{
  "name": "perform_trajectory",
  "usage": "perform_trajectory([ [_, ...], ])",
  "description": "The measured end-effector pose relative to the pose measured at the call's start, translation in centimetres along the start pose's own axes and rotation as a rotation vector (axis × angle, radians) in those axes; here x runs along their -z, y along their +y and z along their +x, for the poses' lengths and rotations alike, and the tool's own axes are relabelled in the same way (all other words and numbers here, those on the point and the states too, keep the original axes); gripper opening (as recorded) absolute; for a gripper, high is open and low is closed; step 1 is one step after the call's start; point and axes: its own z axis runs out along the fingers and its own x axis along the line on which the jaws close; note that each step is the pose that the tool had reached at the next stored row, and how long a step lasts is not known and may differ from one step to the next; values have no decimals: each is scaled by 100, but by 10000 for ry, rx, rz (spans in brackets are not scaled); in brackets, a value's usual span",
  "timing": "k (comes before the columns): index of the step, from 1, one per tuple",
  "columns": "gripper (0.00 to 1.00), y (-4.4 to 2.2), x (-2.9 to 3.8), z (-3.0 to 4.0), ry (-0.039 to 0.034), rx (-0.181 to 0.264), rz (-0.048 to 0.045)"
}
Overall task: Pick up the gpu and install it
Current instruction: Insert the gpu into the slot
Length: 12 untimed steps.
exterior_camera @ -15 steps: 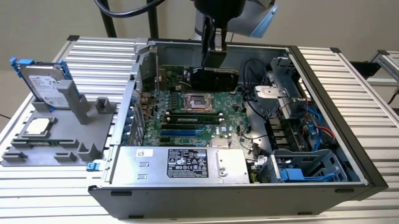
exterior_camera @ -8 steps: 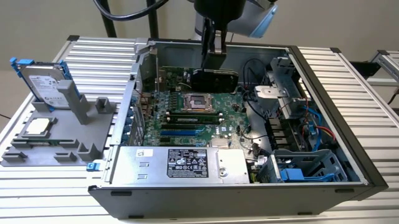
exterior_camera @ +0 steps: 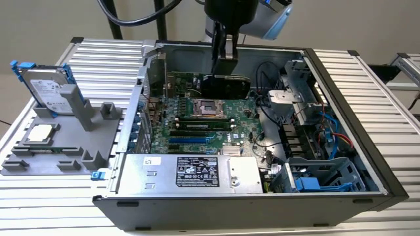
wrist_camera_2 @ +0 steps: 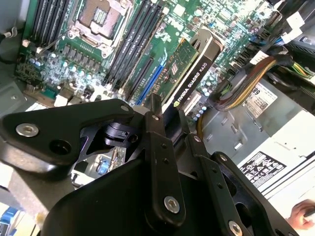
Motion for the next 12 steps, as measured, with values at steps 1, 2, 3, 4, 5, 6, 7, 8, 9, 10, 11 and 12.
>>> perform_trajectory([
  [1,0,0,0,0,0,0,0],
  [2,0,0,-1,0,-1,0,2],
  [3,0,0,-1,0,-1,0,4],
  [4,0,0,-1,0,-1,0,3],
  [5,0,0,-2,0,1,0,3],
  [6,0,0,-5,0,-1,-1,3],
  [7,0,0,-8,0,-2,0,4],
  [8,0,0,-12,0,-3,0,4],
  [9,0,-1,-15,0,-2,0,4],
  [10,0,-1,-18,0,-2,0,4],
  [11,0,-1,-21,0,-1,0,4],
  [12,0,-1,-21,0,-1,0,3],
])
